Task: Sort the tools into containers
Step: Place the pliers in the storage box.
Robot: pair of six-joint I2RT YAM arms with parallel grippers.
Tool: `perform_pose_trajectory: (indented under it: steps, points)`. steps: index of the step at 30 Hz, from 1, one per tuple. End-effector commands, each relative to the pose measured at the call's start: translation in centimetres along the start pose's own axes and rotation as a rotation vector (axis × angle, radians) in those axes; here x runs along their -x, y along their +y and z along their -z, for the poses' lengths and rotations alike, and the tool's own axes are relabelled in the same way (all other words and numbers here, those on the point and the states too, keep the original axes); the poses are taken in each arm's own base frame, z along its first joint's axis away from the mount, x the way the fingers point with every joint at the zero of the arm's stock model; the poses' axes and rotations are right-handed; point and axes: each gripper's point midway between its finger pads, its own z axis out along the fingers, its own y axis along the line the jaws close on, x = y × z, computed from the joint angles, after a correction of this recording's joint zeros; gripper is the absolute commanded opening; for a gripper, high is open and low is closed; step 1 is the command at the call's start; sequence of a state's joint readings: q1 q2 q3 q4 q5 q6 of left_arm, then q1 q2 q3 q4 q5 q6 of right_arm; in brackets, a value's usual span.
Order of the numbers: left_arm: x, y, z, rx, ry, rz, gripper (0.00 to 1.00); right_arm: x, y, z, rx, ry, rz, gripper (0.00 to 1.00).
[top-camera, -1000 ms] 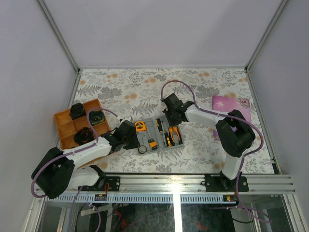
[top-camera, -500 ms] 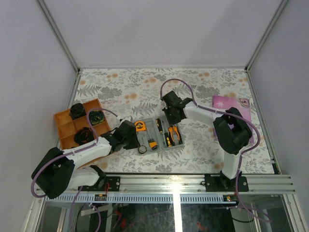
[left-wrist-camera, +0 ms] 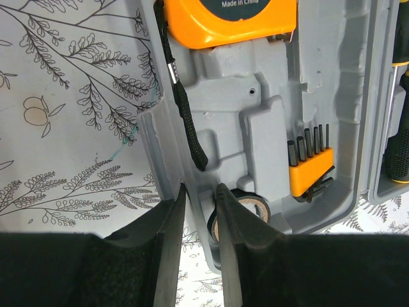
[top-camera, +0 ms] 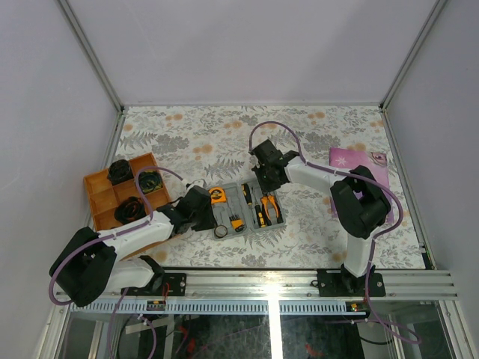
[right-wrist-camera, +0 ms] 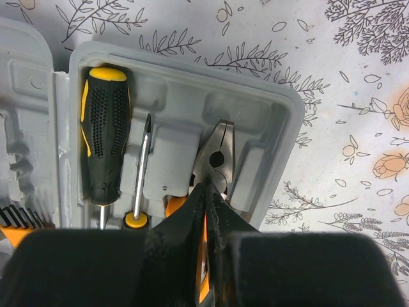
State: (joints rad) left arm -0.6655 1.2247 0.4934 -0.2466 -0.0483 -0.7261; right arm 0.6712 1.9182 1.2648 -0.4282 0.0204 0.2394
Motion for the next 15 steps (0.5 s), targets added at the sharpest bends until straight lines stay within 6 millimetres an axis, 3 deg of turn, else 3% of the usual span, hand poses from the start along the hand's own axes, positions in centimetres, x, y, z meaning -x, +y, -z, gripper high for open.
perform_pose_trajectory:
  steps: [1,5,11,15]
  points:
    - [0.5,-0.5,-0.4,-0.018,-0.007,-0.015,0.23,-14.3,-1.3,-5.0,-0.025,0.448,-0.016,0.05]
    - [0.5,-0.3,-0.2,-0.012,-0.012,-0.012,0.23,-12.0,-1.4,-4.0,-0.042,0.356,-0.016,0.12]
    - [0.4,-0.2,-0.2,-0.007,-0.014,-0.006,0.23,-2.2,-0.4,1.4,-0.029,0.021,-0.029,0.23]
    - [0.4,-0.2,-0.1,-0.011,-0.015,-0.003,0.23,2.2,-0.2,5.0,-0.023,-0.162,-0.046,0.28]
